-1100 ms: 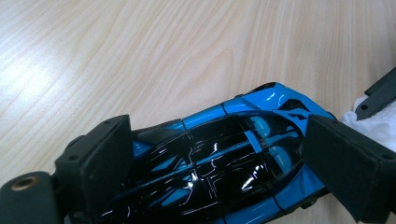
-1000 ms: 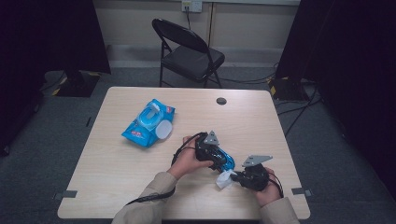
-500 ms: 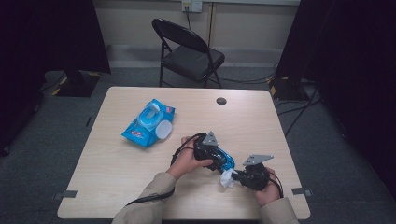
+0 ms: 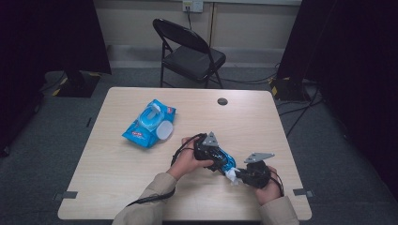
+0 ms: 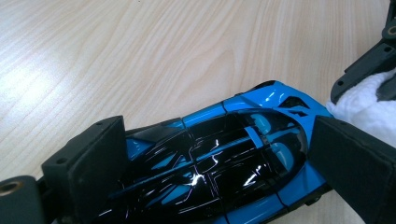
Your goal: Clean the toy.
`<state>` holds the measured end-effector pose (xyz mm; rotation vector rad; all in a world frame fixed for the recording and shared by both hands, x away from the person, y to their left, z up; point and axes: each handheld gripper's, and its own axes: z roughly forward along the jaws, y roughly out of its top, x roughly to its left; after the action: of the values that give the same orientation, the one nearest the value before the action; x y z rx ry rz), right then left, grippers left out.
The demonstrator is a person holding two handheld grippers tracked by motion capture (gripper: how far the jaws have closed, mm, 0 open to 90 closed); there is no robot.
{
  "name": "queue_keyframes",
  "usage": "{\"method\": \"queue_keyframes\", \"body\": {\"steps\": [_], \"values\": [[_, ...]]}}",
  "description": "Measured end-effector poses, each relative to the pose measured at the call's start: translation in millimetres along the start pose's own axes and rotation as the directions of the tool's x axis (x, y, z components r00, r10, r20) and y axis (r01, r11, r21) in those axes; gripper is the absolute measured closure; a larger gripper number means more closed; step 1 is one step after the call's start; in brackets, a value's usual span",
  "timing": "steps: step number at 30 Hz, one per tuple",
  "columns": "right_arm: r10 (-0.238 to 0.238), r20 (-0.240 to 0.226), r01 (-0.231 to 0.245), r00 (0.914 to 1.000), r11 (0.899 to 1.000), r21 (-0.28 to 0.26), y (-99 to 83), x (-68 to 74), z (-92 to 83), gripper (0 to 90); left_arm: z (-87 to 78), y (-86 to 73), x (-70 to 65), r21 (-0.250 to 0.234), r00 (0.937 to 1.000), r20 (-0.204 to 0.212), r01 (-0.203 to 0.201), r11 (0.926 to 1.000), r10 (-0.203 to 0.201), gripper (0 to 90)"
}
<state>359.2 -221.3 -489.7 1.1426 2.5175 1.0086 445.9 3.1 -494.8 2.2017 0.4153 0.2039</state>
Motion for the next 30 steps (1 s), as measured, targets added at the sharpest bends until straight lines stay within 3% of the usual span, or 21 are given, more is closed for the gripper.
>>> {"method": "queue_keyframes", "body": {"steps": [5,8,14,30], "values": [[0.004,0.055,-0.004,0.9985,1.000,0.003,0.5,-5.9,-1.8,81.8,-0.2,-1.7,-0.4,-0.014,1.0000,0.003,0.002,0.9999,-0.002,4.8],[0.018,0.040,-0.017,0.9990,1.000,-0.021,-1.5,-11.6,-0.5,81.8,-0.2,-2.1,-0.2,-0.018,1.0000,0.003,0.000,0.9998,0.000,4.8],[0.024,0.079,-0.022,0.9966,0.999,-0.030,3.8,-18.5,4.3,81.8,-0.8,-2.2,-0.1,-0.013,1.0000,0.002,0.001,0.9999,-0.001,5.0],[0.086,0.085,-0.078,0.9927,0.993,-0.091,13.8,-33.5,18.7,81.9,-0.8,-3.7,0.2,-0.026,1.0000,0.001,0.000,0.9997,0.000,5.1]]}}
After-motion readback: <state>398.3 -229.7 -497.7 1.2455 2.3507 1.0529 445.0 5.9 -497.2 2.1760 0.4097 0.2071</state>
